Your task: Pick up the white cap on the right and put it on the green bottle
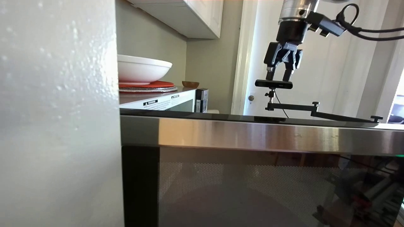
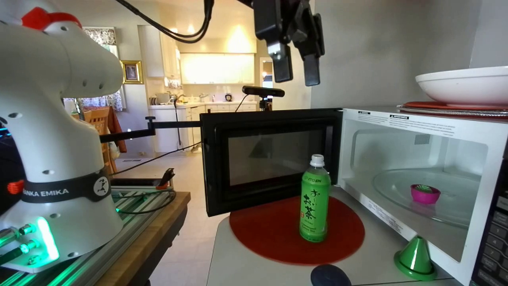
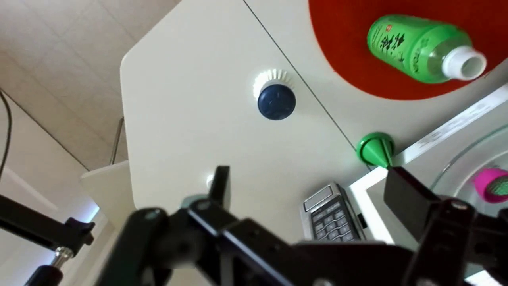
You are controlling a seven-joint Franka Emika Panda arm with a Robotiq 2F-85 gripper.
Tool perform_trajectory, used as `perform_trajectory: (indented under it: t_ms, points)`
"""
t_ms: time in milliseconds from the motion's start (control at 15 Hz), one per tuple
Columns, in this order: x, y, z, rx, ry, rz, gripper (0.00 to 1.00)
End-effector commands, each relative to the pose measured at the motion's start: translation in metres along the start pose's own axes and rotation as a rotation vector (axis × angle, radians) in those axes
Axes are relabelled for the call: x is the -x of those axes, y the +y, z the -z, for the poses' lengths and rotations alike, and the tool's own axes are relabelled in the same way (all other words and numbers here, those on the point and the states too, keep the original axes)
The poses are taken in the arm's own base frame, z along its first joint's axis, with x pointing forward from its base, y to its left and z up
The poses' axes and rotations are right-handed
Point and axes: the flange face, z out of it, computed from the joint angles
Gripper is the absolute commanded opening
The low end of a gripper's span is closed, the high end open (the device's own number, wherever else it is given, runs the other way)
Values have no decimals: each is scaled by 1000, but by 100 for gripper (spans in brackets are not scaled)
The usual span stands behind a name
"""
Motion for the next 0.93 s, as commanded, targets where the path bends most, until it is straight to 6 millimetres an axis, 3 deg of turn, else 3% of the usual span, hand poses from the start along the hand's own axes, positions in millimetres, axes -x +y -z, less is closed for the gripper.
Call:
perform_trajectory:
  t_ms: [0,733,800,867]
  points:
    - [-30,13,-27,-12,20,-132,100]
    - [-93,82,-142,-36,91,-342,100]
    - [-84,80,-131,-36,70,-330,100]
    - [-87,85,-140,-36,76,-339,100]
